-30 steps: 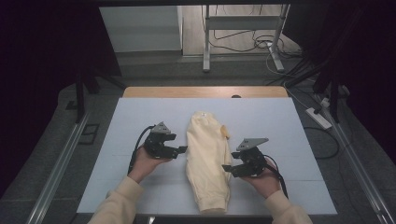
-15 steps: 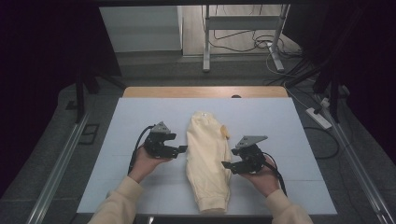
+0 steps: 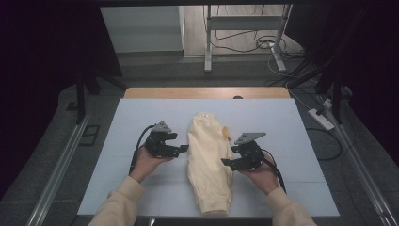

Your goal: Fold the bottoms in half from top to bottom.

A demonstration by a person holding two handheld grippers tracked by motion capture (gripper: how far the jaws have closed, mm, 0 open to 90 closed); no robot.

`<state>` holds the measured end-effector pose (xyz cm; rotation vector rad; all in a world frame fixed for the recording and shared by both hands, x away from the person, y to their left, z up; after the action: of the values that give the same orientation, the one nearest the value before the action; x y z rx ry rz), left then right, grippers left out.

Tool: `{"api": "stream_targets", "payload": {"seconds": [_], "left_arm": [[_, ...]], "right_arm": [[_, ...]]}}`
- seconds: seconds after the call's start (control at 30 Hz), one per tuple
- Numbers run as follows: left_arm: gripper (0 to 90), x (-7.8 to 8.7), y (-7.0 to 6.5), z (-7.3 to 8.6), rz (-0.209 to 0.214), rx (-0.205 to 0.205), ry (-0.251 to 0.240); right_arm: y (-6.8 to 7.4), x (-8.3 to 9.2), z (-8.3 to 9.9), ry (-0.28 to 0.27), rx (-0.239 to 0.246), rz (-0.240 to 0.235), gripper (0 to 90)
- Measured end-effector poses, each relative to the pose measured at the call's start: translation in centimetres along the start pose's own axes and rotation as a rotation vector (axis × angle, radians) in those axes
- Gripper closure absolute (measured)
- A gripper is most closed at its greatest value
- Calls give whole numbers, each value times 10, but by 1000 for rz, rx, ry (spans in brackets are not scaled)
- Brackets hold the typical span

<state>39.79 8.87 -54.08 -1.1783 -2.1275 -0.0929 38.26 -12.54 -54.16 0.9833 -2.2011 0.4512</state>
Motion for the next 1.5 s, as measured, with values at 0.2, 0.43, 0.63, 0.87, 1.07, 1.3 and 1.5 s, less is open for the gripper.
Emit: {"api": "stream_targets", "payload": {"seconds": [0.2,0.43,0.63,0.87,1.07,1.3,1.5], "left_arm": [[241,-2,4,-5,-3,6,-2],[235,-3,10,-12,-8,12,-8],[232,-7,19,-14,-10,25,-1],[230,-11,29,-19,-8,34,-3],[230,-10,34,-21,-13,40,-8],[230,-7,40,-22,-32,73,-21],[230,-15,45,-25,-48,79,-7]], "right_arm": [[-8,-5,-9,-3,-3,5,342],[-20,-8,-18,-16,-14,16,341],[-28,-12,-27,-27,-19,19,338],[-38,-17,-34,-26,-33,32,337],[-41,-20,-35,-26,-49,32,337],[-38,-29,-44,-30,-49,12,337],[-41,-42,-54,-16,-30,23,337]]}}
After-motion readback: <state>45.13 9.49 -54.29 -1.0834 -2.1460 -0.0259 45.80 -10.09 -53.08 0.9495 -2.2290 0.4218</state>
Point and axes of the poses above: each handheld gripper's, and its own axes: x roughly backward along the jaws, z roughly out of its underside, y roughly to its left, the point moved 9 cm from there along -x, roughly forward along the jaws, and after that the axes turned 7 degrees about z, right-handed, at the moved point
